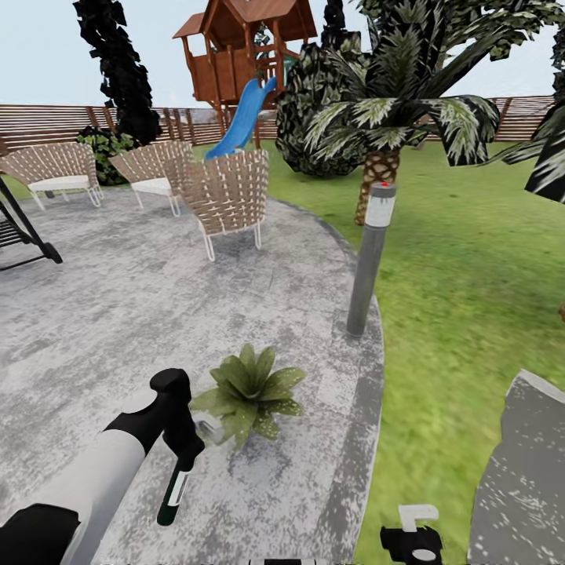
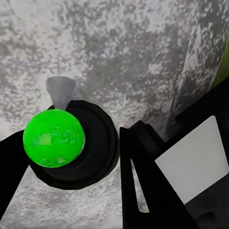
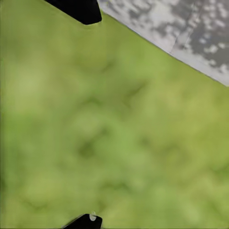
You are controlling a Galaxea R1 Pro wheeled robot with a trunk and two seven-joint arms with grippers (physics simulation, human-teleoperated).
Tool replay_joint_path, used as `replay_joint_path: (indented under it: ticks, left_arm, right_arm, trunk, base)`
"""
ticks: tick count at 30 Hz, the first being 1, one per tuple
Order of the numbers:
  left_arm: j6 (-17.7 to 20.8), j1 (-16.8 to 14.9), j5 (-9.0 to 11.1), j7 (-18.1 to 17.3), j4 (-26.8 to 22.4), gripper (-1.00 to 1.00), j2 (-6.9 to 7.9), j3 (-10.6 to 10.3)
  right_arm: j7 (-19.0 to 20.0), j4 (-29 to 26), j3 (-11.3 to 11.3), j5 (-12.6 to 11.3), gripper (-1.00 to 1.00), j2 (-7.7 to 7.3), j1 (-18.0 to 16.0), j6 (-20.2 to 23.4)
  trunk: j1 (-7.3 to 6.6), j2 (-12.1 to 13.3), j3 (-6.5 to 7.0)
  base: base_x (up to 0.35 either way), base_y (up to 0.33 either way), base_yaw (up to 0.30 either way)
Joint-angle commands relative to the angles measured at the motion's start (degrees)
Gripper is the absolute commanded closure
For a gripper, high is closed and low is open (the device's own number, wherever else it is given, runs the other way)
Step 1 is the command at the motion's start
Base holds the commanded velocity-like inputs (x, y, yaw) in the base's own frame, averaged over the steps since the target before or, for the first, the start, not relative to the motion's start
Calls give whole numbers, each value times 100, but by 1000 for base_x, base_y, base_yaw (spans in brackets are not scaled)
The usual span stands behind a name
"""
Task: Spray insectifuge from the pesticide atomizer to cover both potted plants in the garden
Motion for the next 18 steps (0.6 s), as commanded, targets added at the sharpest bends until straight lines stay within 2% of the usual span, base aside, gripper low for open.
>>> replay_joint_path:
  ticks: [1,4,10,15,17,18]
  left_arm:
    - [57,-1,-37,-54,-5,100,6,-30]
    - [58,-1,-37,-54,-2,100,2,-35]
    - [58,-1,-30,-54,-1,100,-2,-31]
    - [58,29,-29,-54,12,100,-2,-36]
    - [58,171,-18,-54,4,100,-16,-34]
    - [58,244,74,-7,10,100,-47,-30]
  right_arm:
    - [-17,13,49,-51,-100,-2,-4,-76]
    - [-23,55,49,-50,-100,-4,-4,-268]
    - [-26,117,41,-55,-100,-4,-4,-295]
    - [-26,119,32,-55,-100,-32,-4,-296]
    - [-26,119,32,-56,-100,-65,-4,-296]
    - [-26,119,31,-55,-100,-75,-4,-296]
  trunk:
    - [-2,-2,-5]
    - [-2,-2,-5]
    - [-2,-2,-5]
    - [-2,-2,-5]
    - [-2,-2,-5]
    - [-2,-2,-5]
  base:
    - [-56,279,0]
    - [-15,297,0]
    - [108,293,-19]
    - [136,139,-262]
    - [20,16,-297]
    - [6,5,-299]
